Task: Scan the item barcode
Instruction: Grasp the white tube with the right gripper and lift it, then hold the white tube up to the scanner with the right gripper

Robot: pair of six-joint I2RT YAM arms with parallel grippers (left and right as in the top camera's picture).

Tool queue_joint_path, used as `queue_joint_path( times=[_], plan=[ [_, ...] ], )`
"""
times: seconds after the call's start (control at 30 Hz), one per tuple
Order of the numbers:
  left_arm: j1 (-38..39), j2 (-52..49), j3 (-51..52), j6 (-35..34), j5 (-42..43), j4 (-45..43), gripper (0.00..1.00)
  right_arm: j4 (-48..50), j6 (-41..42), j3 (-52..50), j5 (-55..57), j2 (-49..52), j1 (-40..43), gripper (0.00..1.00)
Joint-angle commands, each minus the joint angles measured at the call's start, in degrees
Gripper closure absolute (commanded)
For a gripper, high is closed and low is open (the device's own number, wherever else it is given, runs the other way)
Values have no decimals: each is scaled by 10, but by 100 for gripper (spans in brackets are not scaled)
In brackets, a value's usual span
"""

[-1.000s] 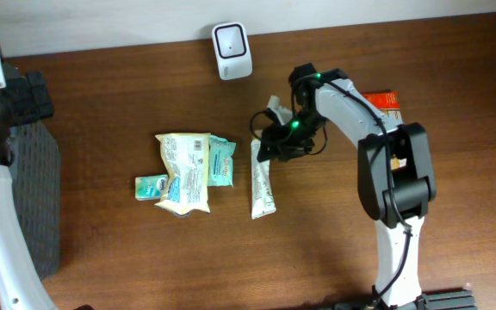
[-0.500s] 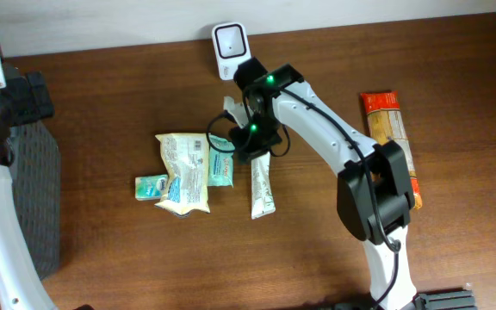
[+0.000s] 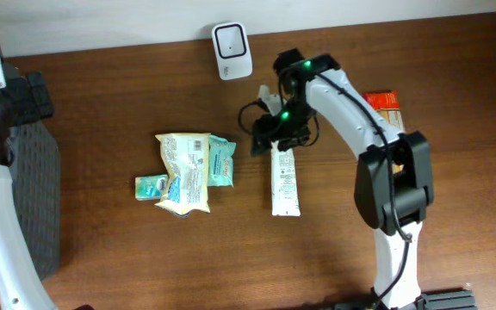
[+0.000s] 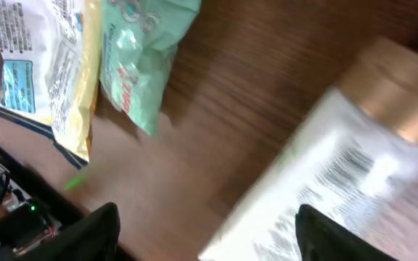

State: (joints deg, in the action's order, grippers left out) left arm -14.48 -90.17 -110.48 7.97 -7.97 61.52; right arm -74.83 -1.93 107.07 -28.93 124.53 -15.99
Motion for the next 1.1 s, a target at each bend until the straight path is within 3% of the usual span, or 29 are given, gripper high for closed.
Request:
queue_joint_path(
  times=[0.0,0.17,0.3,0.47,0.57,0.63,0.73,0.8,1.07],
  plan=[
    [-2,2,-3,9,0,-1,1,-14,-6,1,27,-25,48,23],
    [-2,2,-3,9,0,0,1,-3,-26,-75,11,-24,128,24],
    [-2,2,-3,9,0,3,1,57,-114,-195,-115,-24,138,29],
    [-2,2,-3,9,0,3,1,160,-122,-294,-162,-24,129,36],
    [-2,2,-3,9,0,3,1,226,-106,-340,-170,-24,125,51],
    [-2,2,-3,9,0,3,1,262,-81,-362,-170,-23,122,57],
    [-2,2,-3,9,0,3,1,262,-81,-362,-172,-24,123,85],
    [-2,2,-3,9,0,3,1,257,-81,-357,-176,-27,123,96],
    [-2,2,-3,9,0,3,1,217,-36,-220,-139,-179,76,96]
  ],
)
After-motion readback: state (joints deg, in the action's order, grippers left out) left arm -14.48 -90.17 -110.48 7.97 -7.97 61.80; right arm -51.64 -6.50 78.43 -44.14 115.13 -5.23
